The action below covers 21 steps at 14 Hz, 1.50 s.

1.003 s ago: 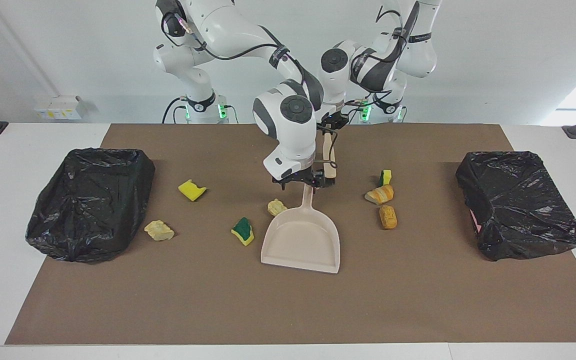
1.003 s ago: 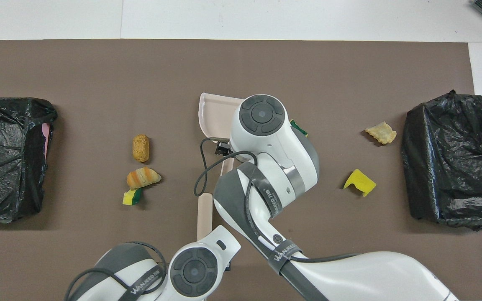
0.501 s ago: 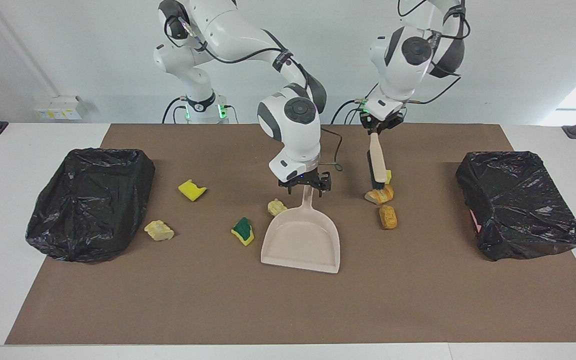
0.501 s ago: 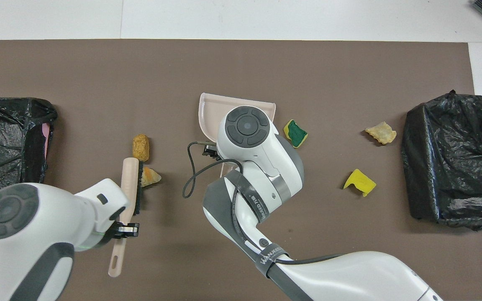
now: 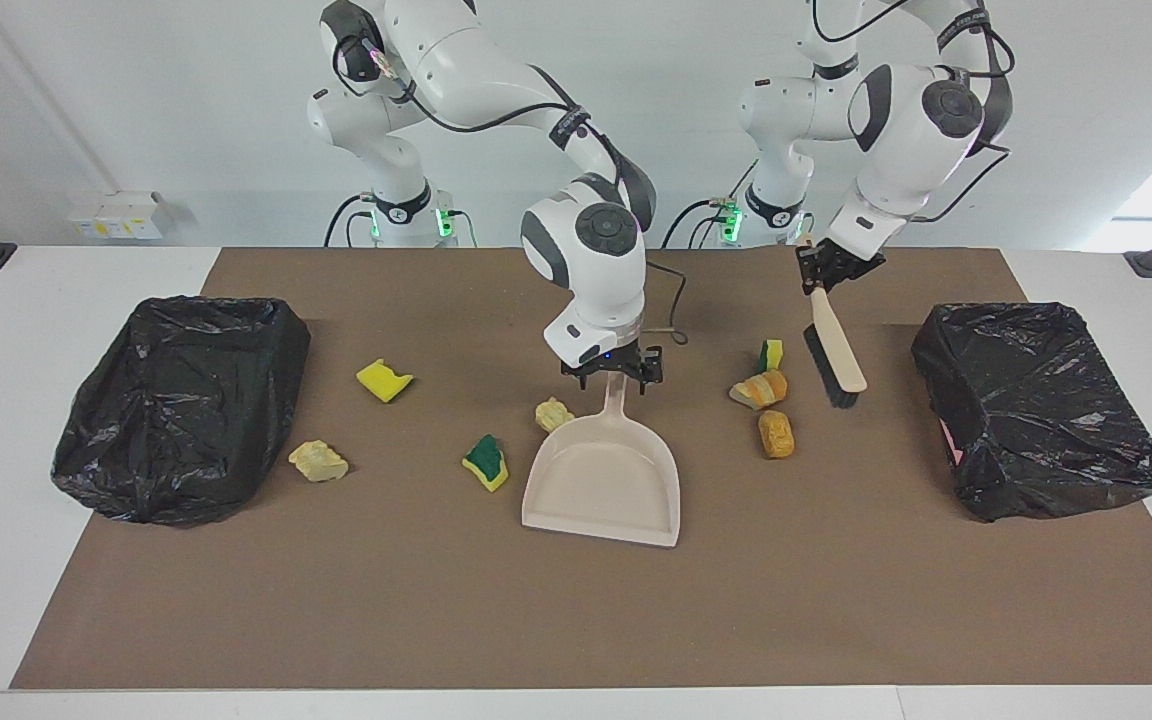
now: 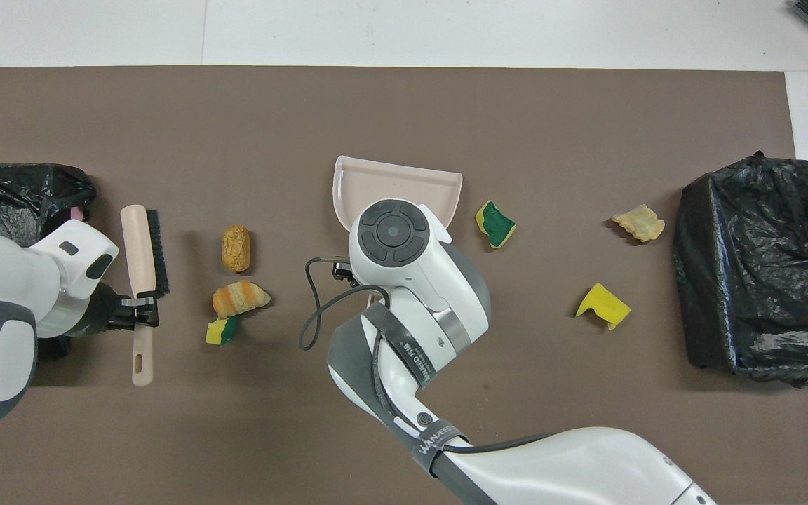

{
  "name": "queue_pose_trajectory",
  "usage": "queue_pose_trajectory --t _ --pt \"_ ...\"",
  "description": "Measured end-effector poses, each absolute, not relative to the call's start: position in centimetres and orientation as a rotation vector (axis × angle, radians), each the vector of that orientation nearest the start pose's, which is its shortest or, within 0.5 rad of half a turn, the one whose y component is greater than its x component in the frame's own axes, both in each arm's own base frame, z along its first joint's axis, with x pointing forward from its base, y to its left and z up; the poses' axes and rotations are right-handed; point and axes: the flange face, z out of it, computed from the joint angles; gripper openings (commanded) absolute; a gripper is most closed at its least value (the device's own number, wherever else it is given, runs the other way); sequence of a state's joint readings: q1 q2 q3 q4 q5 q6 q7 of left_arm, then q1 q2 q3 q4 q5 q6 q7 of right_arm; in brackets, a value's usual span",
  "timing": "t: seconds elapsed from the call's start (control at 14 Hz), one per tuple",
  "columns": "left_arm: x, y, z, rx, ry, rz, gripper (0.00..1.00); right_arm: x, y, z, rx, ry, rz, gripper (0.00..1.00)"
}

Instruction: Sweep and dump trash in bin

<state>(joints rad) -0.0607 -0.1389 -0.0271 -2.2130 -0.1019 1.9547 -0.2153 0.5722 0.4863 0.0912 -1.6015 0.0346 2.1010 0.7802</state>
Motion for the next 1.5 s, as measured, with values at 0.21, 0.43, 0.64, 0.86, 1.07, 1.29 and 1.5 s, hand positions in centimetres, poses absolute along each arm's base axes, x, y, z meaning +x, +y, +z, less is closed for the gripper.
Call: queue_pose_trajectory --t 0.21,0.43,0.64,0.86,1.07,1.29,1.5 --pt "49.0 -4.6 42.6 -3.189 -0.307 0.213 0.00 54.2 41.7 34.9 -3.073 0.220 0.060 0.00" --pt "49.0 -4.7 42.6 -3.187 -0.313 0.213 0.00 53.9 41.9 34.9 -3.109 0.128 0.029 0.00" --pt "49.0 -4.7 42.6 -3.187 -0.315 0.213 0.00 53.7 41.7 35.7 -3.125 -0.041 0.024 0.00" --pt "48.7 -4.7 42.2 -3.177 -0.353 0.233 0.00 53.6 40.9 37.6 -3.125 -0.238 0.033 0.00" --pt "48.3 -4.8 41.6 -3.169 -0.363 0.264 0.00 54.2 38.4 39.8 -3.117 -0.444 0.072 0.00" --pt "47.2 -5.2 40.5 -3.160 -0.350 0.307 0.00 55.0 34.9 41.6 -3.080 -0.683 0.146 0.00" --pt "45.0 -5.3 39.8 -3.124 -0.398 0.428 0.00 55.7 32.0 42.4 -2.996 -0.967 0.211 0.00"
